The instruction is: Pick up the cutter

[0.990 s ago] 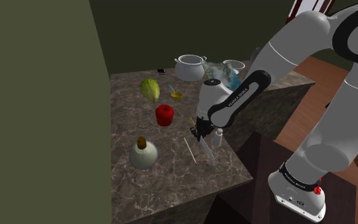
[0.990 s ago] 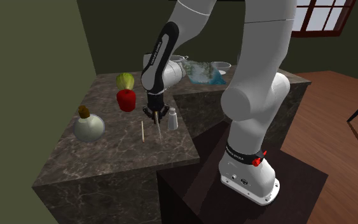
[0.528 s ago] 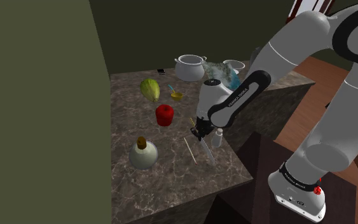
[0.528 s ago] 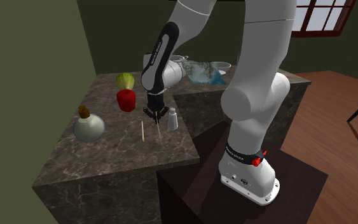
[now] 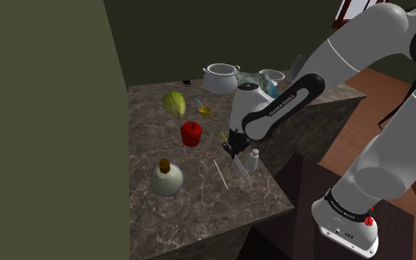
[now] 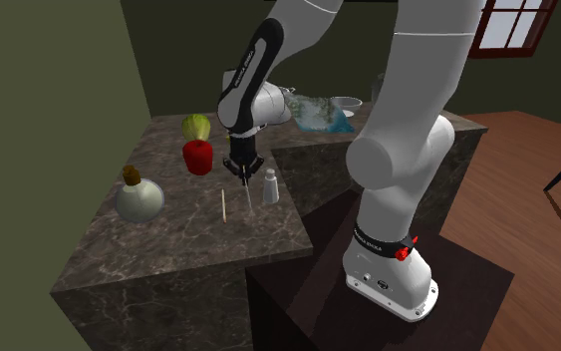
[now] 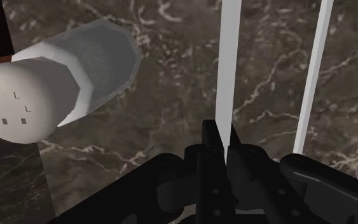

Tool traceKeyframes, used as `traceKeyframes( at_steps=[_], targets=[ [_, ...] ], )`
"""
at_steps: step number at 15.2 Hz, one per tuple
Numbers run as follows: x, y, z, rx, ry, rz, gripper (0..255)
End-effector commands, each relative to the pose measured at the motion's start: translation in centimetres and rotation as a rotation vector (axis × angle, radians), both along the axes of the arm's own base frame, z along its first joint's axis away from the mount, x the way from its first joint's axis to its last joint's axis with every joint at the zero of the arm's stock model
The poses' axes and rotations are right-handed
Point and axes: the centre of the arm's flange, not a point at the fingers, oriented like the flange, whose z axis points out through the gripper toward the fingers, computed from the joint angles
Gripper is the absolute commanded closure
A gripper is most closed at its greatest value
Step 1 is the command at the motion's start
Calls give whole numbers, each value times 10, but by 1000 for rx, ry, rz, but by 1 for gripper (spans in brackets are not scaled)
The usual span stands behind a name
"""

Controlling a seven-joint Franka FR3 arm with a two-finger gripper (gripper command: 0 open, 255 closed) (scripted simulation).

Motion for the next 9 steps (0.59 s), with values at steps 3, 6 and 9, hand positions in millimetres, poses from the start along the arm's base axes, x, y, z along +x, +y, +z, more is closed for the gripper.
traceKeyframes(
  at_steps=[3,6,9],
  targets=[
    [-1,-1,23,0,1,0,255],
    [-1,-1,39,0,1,0,255],
    [-1,-1,45,0,1,0,255]
  ],
)
